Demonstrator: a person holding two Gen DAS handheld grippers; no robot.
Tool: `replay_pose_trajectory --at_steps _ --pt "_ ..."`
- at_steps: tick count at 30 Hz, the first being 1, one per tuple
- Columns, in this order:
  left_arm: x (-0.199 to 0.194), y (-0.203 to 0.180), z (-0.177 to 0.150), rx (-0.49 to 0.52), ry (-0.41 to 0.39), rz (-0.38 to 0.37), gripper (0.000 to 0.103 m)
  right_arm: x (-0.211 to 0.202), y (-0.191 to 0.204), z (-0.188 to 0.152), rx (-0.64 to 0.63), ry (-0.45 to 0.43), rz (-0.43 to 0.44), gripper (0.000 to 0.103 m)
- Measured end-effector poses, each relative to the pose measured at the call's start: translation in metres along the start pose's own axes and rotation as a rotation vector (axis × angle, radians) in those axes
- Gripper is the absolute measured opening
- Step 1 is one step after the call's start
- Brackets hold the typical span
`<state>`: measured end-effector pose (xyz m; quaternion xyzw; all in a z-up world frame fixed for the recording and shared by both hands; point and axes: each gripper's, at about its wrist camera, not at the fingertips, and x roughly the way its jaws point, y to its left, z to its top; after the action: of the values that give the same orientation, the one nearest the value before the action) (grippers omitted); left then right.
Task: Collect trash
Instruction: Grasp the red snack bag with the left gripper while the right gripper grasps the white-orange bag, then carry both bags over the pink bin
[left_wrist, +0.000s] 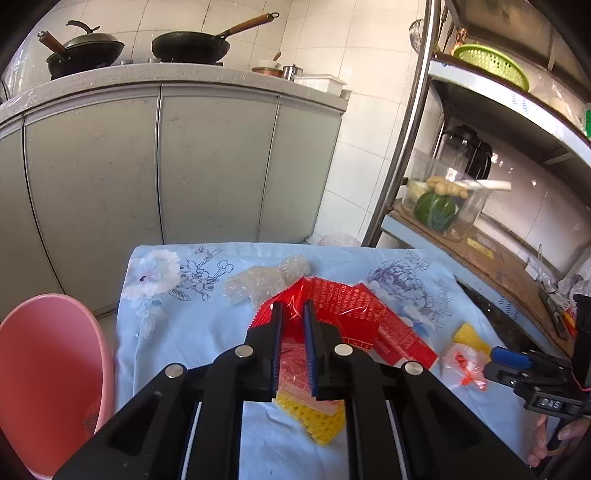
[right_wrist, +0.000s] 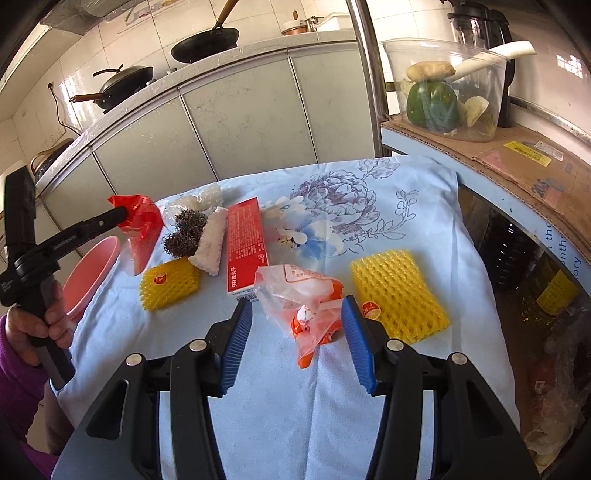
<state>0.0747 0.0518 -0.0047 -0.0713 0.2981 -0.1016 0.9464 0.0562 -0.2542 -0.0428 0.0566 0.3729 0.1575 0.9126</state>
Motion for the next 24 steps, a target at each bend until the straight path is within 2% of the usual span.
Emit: replay_pose_trajectory --at_steps 2,4,7,11,16,18,19,24 --pt "-0.010 0.000 0.000 -0.010 -0.009 -0.012 0.010 -0.002 0.004 0.008 -0.037 -0.011 -0.001 0.051" --pt "-0.017 0.001 -0.002 -0.024 -0.015 -0.020 0.010 0.005 0.008 0.014 -0.090 0.003 -0.006 0.059" --pt "-0.027 0.004 -0.004 -0.050 -0.018 -0.035 0.010 0.021 0.005 0.018 -0.131 0.044 -0.026 0.060" --pt "-0.037 0.007 -0.010 -0.055 -0.016 -0.038 0.010 0.040 -0.010 0.018 -0.104 0.114 0.001 0.061" --pt "-0.041 0.010 -0.015 -0.070 -0.006 -0.036 0.010 0.038 -0.007 0.007 -0.092 0.123 0.044 0.060" --pt "-0.042 0.012 -0.018 -0.075 -0.001 -0.035 0.010 0.034 -0.003 0.006 -0.105 0.111 0.031 0.059" --pt "-0.043 0.012 -0.019 -0.077 -0.001 -0.034 0.010 0.031 -0.002 0.006 -0.104 0.100 0.031 0.056" --pt "-0.052 0.011 -0.021 -0.084 -0.011 -0.042 0.010 0.026 0.004 0.000 -0.108 0.120 0.032 0.052"
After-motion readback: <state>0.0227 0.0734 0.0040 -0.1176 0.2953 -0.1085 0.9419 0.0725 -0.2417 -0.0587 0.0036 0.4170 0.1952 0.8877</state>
